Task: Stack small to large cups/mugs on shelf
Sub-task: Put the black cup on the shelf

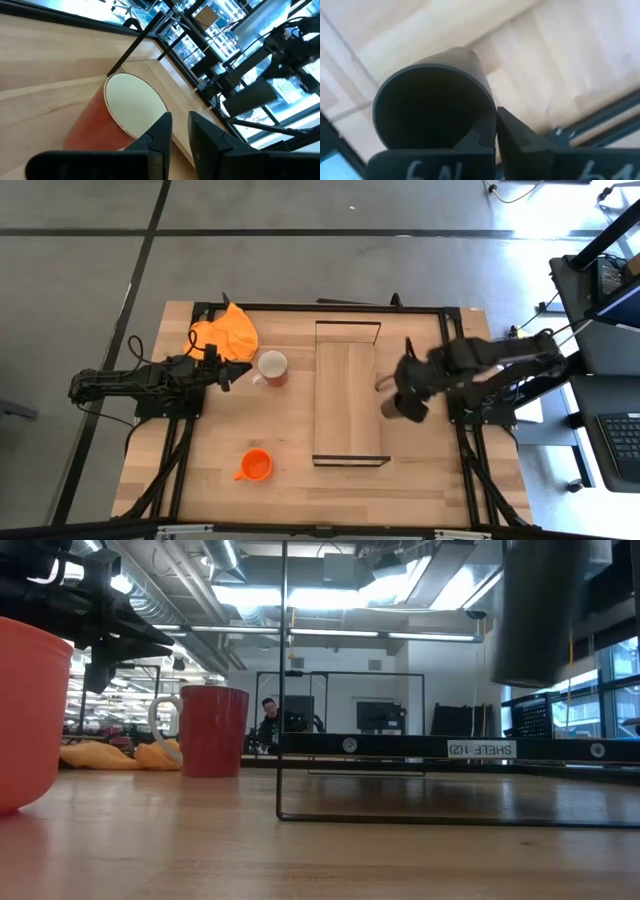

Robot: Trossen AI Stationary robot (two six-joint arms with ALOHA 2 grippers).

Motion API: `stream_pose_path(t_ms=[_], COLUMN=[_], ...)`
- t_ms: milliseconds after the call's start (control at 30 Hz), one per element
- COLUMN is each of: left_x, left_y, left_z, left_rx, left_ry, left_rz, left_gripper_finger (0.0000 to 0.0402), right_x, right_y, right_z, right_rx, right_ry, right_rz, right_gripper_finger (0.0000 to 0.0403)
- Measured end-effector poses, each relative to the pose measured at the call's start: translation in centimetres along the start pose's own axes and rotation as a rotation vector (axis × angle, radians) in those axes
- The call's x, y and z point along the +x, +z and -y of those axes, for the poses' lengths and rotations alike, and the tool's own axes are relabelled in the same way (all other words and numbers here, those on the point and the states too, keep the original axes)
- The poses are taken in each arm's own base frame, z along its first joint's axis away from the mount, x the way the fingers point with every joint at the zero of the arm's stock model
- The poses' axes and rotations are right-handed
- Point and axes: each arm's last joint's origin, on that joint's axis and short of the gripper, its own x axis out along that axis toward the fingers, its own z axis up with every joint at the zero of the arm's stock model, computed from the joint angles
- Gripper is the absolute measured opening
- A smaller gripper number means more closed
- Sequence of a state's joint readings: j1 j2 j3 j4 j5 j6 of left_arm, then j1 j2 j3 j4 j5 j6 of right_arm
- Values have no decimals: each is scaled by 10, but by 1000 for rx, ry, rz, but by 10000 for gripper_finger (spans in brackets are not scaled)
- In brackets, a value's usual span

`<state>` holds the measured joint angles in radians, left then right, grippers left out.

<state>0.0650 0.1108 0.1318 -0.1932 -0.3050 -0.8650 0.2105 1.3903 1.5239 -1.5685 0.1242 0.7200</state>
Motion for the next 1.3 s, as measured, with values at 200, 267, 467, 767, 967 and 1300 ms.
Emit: stream_pose_path(t_ms=[200, 267, 467, 767, 967, 1300], left_x=[0, 0, 0, 0, 0, 0], left_y=[0, 0, 0, 0, 0, 0], left_z=[0, 0, 0, 0, 0, 0], left_rx=[0, 0, 0, 0, -2, -14], left_ry=[-1, 0, 0, 0, -2, -2], left_rz=[0, 0, 0, 0, -3, -8], left_gripper_finger=[57, 57, 57, 57, 57, 57], right_x=[8, 12, 20, 40, 75, 97], right_y=[56, 76, 136, 204, 220, 242], right_z=[0, -5, -6, -16, -24, -43], right_rx=[-105, -148, -196, -234, -237, -203], right_ry=[-20, -19, 40, 157, 234, 309], right_rz=[6, 14, 70, 122, 74, 203], right_gripper_finger=[2, 2, 3, 4, 4, 4])
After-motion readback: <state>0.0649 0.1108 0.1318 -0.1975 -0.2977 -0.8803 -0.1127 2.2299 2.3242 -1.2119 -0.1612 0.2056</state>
